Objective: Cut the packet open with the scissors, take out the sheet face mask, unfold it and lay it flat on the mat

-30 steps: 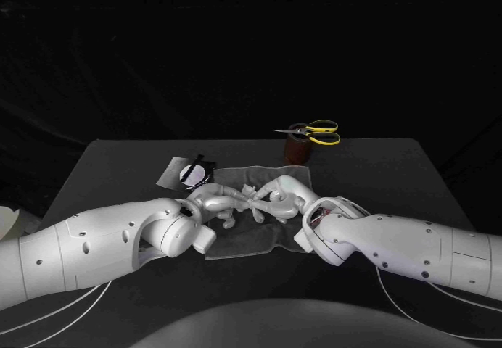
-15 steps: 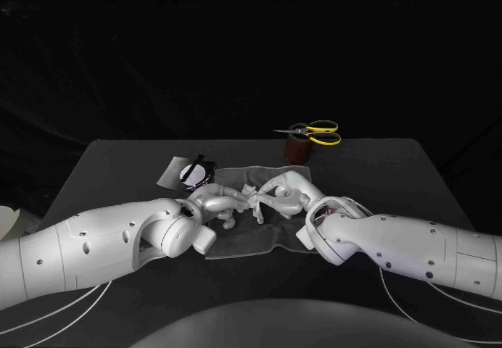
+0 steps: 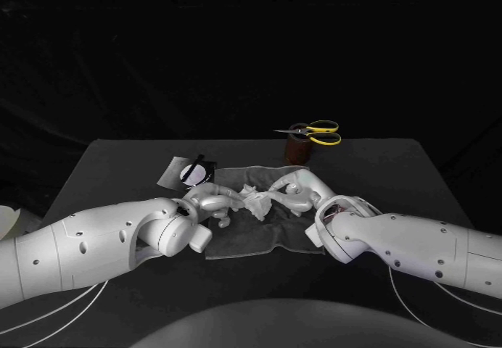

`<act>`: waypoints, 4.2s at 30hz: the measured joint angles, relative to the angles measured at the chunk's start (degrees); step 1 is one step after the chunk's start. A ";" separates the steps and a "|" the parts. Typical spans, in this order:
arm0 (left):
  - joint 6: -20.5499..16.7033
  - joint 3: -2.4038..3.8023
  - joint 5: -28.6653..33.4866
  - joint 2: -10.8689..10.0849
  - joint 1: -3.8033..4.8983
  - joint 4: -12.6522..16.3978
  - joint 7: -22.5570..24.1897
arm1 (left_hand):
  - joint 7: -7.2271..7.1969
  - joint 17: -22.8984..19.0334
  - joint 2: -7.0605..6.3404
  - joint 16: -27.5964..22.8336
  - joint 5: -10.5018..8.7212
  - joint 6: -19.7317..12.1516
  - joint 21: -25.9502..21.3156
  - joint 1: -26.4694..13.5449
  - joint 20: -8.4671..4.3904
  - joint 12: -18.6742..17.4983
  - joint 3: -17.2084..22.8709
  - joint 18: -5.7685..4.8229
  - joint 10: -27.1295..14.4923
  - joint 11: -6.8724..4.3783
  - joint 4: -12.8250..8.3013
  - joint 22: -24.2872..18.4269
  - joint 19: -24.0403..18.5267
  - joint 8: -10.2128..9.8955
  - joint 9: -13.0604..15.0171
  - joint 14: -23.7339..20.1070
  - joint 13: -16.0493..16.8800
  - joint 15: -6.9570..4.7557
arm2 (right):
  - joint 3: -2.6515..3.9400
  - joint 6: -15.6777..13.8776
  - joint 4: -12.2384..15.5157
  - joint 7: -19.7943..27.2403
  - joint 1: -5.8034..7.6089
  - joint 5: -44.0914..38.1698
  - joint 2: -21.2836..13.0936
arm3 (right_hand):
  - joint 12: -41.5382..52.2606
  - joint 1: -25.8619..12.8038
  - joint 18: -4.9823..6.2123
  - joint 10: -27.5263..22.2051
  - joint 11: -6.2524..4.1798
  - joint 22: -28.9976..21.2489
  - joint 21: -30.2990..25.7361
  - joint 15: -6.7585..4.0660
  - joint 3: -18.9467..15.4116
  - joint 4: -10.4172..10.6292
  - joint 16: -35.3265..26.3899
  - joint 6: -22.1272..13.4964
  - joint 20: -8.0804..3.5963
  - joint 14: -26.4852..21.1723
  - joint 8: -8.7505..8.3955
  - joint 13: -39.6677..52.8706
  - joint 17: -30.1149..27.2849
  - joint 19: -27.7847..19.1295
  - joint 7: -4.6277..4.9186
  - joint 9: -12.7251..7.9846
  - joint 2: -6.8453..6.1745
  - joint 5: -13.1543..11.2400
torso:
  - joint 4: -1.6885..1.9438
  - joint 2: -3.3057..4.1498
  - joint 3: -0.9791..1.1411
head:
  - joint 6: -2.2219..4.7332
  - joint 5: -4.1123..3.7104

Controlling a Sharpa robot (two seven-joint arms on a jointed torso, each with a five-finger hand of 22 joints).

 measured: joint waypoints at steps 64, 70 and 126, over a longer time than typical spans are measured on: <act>5.79 1.72 9.98 -6.15 15.49 1.34 2.76 | 0.17 0.64 -0.25 -0.02 -0.12 -0.17 0.62 -0.27 -0.10 0.00 0.56 0.00 -0.11 0.14 -0.22 0.36 0.52 0.05 0.01 0.36 0.09 0.07 | 0.66 4.79 6.26 -1.15 11.16 8.22 -8.45 | -0.02 -0.52 0.09 -0.12 0.13 -0.02 -0.23 0.00 2.68 -2.68 0.00 -0.50 0.02 0.01 0.79 0.00 -0.04 -0.02 -0.50 0.00 -0.36 0.14 | -0.02 -1.64 0.25 | 0.00 -0.33; 4.39 -0.07 9.93 -3.32 18.80 -1.87 1.83 | 0.18 1.49 0.11 0.35 0.07 0.09 1.51 -0.66 0.09 0.28 0.75 -0.01 -0.12 0.14 -0.35 1.02 1.16 0.06 0.01 1.25 0.15 0.22 | 0.70 5.28 4.19 -1.45 14.78 9.02 -6.61 | -0.02 -0.67 0.07 -0.12 0.13 0.00 0.31 0.00 2.68 -2.68 -0.01 -0.51 0.02 0.02 0.79 0.00 -0.06 -0.03 -0.51 0.00 -0.21 0.15 | 0.06 -2.20 0.27 | 0.00 -0.57; 2.36 -4.03 9.12 7.02 16.97 -14.49 -4.86 | 0.01 2.22 -0.51 0.32 0.04 0.43 1.96 -1.27 0.09 0.28 1.75 -0.01 0.33 -0.08 -0.76 1.19 1.53 -0.44 0.51 2.25 0.14 0.22 | -1.44 6.88 -11.05 -4.65 14.73 11.84 2.79 | -0.12 -1.33 0.43 -0.13 0.14 -0.05 0.07 -0.01 3.00 -2.67 0.00 -0.82 0.02 0.02 1.43 0.00 -0.04 -0.03 -0.82 0.00 -0.75 0.09 | -0.08 -2.16 -0.16 | 0.00 -1.05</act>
